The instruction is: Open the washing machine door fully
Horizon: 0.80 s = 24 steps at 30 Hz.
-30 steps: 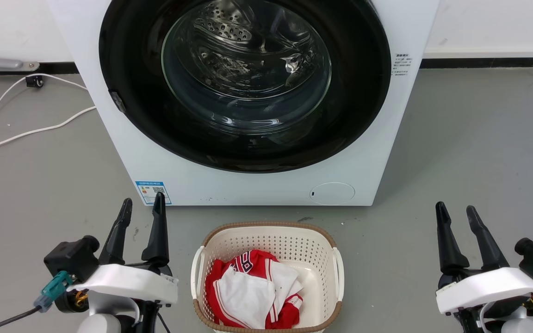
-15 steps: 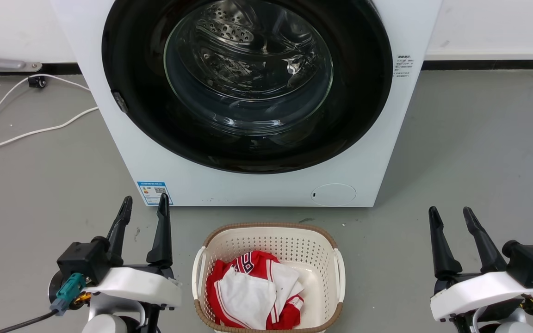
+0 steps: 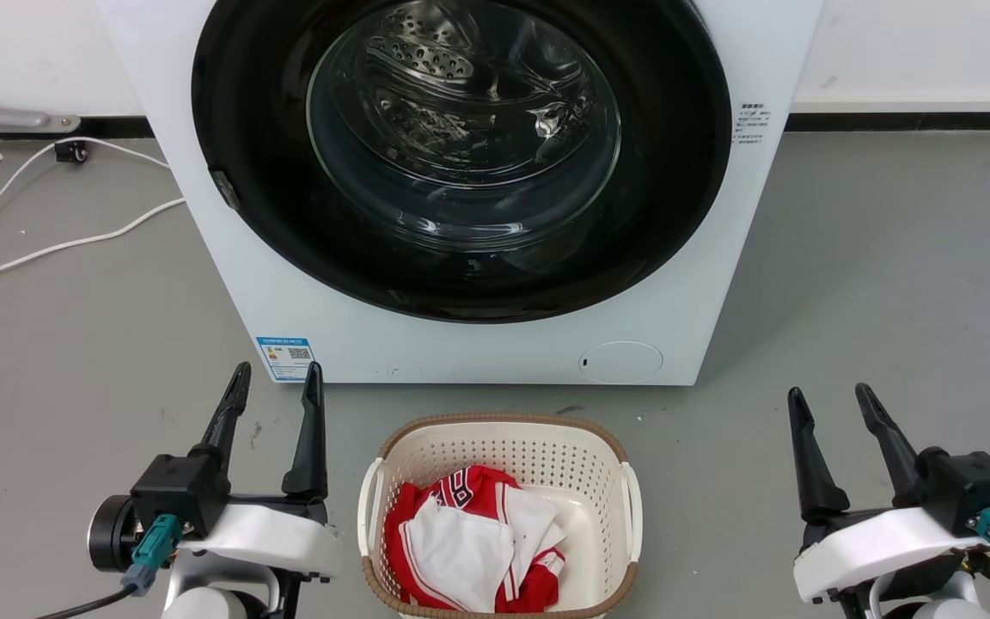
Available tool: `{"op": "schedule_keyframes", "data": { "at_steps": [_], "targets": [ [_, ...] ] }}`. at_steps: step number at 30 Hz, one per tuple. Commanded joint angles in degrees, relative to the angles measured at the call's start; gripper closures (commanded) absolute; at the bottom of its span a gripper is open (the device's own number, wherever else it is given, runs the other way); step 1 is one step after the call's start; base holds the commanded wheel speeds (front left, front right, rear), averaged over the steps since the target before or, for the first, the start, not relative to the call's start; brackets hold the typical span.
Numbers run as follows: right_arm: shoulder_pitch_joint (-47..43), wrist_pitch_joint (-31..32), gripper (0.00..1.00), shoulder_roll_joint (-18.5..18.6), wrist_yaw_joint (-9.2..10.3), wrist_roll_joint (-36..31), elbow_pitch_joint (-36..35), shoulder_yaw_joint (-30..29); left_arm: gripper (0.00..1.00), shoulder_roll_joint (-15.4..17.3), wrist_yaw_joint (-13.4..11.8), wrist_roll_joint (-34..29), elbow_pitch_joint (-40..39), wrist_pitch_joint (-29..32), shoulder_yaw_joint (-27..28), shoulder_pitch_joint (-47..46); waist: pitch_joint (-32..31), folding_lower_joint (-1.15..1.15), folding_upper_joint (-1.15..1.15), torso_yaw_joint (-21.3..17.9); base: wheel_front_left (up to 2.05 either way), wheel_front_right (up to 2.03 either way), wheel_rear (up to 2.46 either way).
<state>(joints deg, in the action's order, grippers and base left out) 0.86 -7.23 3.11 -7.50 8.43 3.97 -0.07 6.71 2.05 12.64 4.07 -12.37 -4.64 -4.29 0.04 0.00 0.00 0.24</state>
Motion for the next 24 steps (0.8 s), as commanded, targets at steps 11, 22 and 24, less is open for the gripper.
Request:
{"op": "schedule_keyframes", "data": {
  "at_steps": [11,22,24],
  "targets": [
    [-0.47,-0.76,0.00,-0.26,0.02,-4.85,-1.02,0.45,0.00,-0.47,0.14,-4.99,-0.53,-1.52,0.27,0.67,0.09,0.00,0.00,-0.03,0.00,0.00,0.00],
    [-0.43,-1.39,0.00,-0.34,0.02,-8.67,-1.23,0.75,0.00,-1.19,0.78,-8.79,-0.45,-2.59,0.76,0.88,0.23,0.00,0.00,0.09,0.00,0.00,0.00],
    [-0.48,-1.44,0.00,-0.35,0.02,-9.32,-1.23,0.86,0.00,-1.33,0.87,-9.48,-0.40,-2.79,0.90,1.03,0.22,0.00,0.00,0.10,0.00,0.00,0.00]
  ]
}}
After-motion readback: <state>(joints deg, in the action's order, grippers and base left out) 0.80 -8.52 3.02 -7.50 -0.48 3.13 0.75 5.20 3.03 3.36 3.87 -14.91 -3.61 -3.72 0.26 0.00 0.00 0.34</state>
